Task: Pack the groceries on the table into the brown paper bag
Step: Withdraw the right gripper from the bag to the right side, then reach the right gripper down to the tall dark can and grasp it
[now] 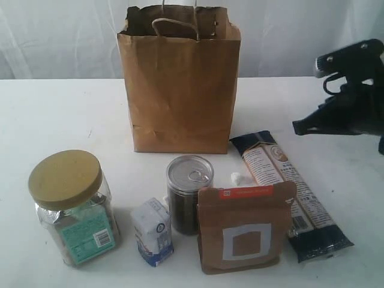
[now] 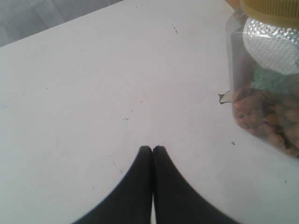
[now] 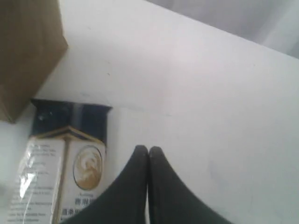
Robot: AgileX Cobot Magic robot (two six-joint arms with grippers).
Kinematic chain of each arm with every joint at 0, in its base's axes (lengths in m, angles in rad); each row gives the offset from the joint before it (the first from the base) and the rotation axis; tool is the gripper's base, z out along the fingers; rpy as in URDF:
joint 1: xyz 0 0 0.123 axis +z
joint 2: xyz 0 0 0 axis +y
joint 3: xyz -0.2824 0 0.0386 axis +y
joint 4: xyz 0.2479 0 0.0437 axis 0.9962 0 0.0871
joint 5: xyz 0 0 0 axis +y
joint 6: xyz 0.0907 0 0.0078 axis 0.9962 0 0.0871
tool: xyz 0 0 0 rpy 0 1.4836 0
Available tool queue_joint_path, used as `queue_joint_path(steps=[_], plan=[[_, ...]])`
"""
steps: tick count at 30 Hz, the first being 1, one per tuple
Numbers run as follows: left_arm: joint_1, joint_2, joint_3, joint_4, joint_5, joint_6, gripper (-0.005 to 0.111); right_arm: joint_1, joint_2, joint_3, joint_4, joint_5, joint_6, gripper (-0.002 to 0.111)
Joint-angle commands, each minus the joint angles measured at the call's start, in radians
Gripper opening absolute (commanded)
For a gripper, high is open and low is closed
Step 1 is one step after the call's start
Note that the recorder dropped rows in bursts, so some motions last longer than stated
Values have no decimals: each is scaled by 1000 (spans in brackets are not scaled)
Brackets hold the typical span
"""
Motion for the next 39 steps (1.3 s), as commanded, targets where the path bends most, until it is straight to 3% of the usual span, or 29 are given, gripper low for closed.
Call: queue_joint_path(steps=[1,7,14,16,18,20,22,25,27,30,39], plan=[[-5,-4,0,-8,-1,-1,0,-12,-6,-50,21,139,-56,0],[-5,-4,0,-8,-1,-1,0,-12,54,-50,-114,490,-66,0],[-5,-4,0,-8,-1,-1,0,-12,61,-50,-268,659,178,0],[-5,-4,0,-8,-1,-1,0,-12,61,-50,-559,832,447,0],[-5,-4,0,-8,-1,-1,0,-12,61,-54,-763,887,666,0],[-5,-4,0,-8,-1,-1,0,-12,61,-76,-1193,898,1113,0],[-5,-4,0,-8,-1,-1,0,-12,51,-110,-1342,836,1302,0],[-5,-4,0,-8,-1,-1,0,-2,11,-154,-1349,778,1325,0],[-5,-4,0,-8,-1,-1,0,38,1,-191,-1344,752,1307,0],[-5,-4,0,-8,-1,-1,0,150,4,-214,-1317,752,1107,0],[-5,-4,0,-8,-1,-1,0,328,49,-313,-1317,750,1094,0]])
